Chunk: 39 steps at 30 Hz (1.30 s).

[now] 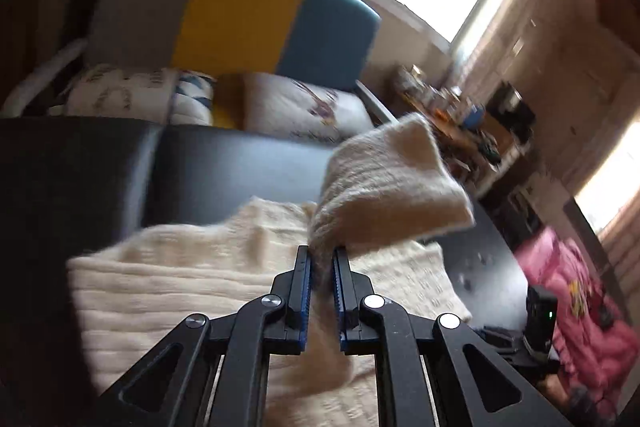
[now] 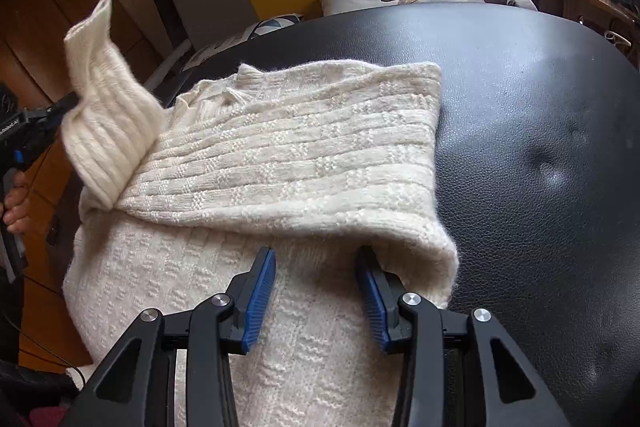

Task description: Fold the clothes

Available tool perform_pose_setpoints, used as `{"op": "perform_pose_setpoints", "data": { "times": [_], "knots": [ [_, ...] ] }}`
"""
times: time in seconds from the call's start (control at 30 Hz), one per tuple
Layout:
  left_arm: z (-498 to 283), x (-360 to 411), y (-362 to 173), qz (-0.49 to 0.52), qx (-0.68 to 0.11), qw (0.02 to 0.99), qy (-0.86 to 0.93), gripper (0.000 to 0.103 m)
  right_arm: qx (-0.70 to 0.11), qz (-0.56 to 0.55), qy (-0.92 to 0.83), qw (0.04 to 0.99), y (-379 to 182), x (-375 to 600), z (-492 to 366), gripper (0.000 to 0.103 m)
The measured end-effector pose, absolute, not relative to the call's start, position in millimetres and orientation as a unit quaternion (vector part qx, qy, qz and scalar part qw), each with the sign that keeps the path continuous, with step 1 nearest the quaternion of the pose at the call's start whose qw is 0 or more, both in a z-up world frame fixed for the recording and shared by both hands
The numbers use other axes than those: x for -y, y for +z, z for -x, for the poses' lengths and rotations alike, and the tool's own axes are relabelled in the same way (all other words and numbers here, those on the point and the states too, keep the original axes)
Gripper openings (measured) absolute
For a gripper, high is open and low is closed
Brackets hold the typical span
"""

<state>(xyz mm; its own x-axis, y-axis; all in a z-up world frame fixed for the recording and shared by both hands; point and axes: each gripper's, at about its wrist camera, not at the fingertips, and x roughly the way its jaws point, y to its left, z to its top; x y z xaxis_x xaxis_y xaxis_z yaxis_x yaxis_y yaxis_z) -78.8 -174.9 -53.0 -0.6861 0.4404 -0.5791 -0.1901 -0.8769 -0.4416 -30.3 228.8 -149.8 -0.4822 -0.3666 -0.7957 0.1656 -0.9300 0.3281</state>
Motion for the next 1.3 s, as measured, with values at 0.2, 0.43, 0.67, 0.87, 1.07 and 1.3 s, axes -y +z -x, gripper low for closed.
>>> {"op": "perform_pose_setpoints", "data": {
  "times": [0.2,0.43,0.67,0.87,1.07,1.3],
  "knots": [
    [27,361,-74,0.350,0.249,-0.098,0.898,0.012,0.090,-0.486,-0.856,0.150,-147,-225,30,0.049],
    [-27,434,-108,0.351,0.316,-0.181,0.863,0.032,-0.020,-0.461,-0.870,0.172,-117,-168,36,0.056],
    [7,330,-132,0.400,0.228,-0.023,0.887,0.049,-0.178,-0.423,-0.858,0.230,-110,-59,50,0.056],
    [50,251,-152,0.442,0.172,0.058,0.879,0.050,-0.257,-0.424,-0.840,0.218,-140,-17,69,0.056],
    [45,202,-169,0.476,0.145,0.068,0.865,0.057,-0.192,-0.435,-0.840,0.261,-147,-41,82,0.053],
    [42,196,-173,0.477,0.120,0.070,0.868,0.064,-0.166,-0.365,-0.903,0.154,-105,-98,99,0.008]
  ]
}}
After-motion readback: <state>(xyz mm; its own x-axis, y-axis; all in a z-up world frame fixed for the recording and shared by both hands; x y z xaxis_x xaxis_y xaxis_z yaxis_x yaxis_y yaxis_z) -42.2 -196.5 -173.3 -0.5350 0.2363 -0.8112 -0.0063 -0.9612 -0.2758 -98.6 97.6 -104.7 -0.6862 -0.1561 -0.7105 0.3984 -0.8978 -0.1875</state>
